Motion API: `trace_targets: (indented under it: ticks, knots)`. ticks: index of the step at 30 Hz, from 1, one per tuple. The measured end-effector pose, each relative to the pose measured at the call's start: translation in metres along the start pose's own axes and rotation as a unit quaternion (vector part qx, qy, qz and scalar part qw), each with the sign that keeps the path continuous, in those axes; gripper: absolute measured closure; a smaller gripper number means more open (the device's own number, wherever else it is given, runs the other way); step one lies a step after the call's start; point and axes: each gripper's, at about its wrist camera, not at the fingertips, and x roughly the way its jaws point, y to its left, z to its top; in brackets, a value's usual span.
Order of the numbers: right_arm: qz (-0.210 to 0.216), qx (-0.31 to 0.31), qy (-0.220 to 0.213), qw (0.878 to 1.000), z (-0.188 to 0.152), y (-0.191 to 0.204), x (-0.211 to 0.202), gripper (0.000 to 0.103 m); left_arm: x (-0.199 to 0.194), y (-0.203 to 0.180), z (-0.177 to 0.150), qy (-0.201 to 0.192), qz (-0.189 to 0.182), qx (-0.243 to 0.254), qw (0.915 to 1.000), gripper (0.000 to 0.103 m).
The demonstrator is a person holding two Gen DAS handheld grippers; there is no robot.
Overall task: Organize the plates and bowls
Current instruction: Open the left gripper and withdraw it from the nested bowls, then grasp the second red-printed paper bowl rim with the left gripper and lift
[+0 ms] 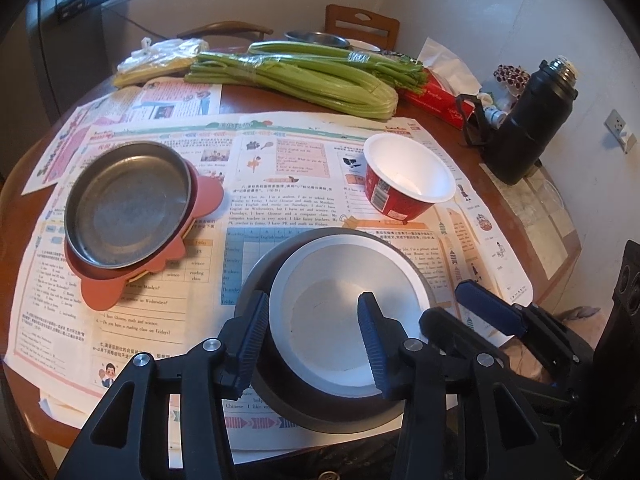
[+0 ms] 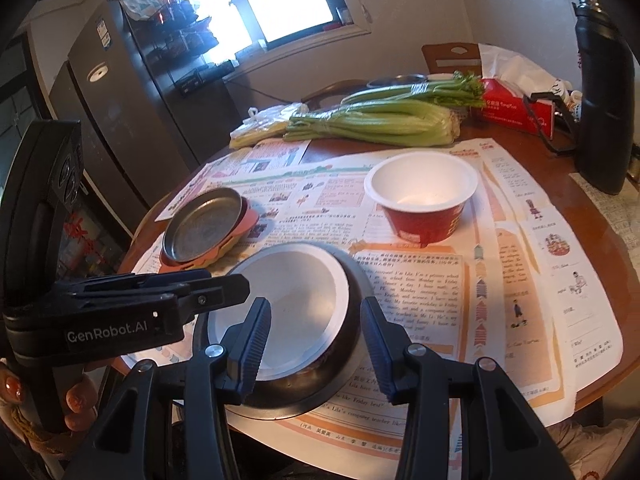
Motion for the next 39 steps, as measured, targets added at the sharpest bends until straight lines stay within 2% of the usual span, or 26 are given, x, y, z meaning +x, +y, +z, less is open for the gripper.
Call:
trace_targets:
  ticks: [7,15,22,30,39]
  knots:
    - [-0.029,-0.006,-0.022,0.999,0.002,0.000,-0.008,0.056,-0.006,-0.008,0.001,-0.011,-0.007,0.012,0.9998,0.052]
    - [-0.067,-0.006,-0.039,0.997,0.004,-0.006,-0.012,0.051,-0.002,-0.008,0.004,-0.014,-0.043,0.012,0.9989,0.052]
    - [-0.073,0.010,-0.037,0.997,0.003,-0.018,-0.006,0.049,0.010,-0.011,0.009,-0.009,-0.060,0.020,0.9980,0.052]
    - [-0.127,0.031,-0.048,0.990,0.010,-0.046,-0.003,0.049,0.028,-0.019,0.036,-0.011,-0.067,0.037,0.9970,0.051]
    - [-0.143,0.053,-0.059,0.987,0.031,-0.073,-0.001,0.049,0.045,-0.032,0.068,-0.012,-0.070,0.068,0.9952,0.051]
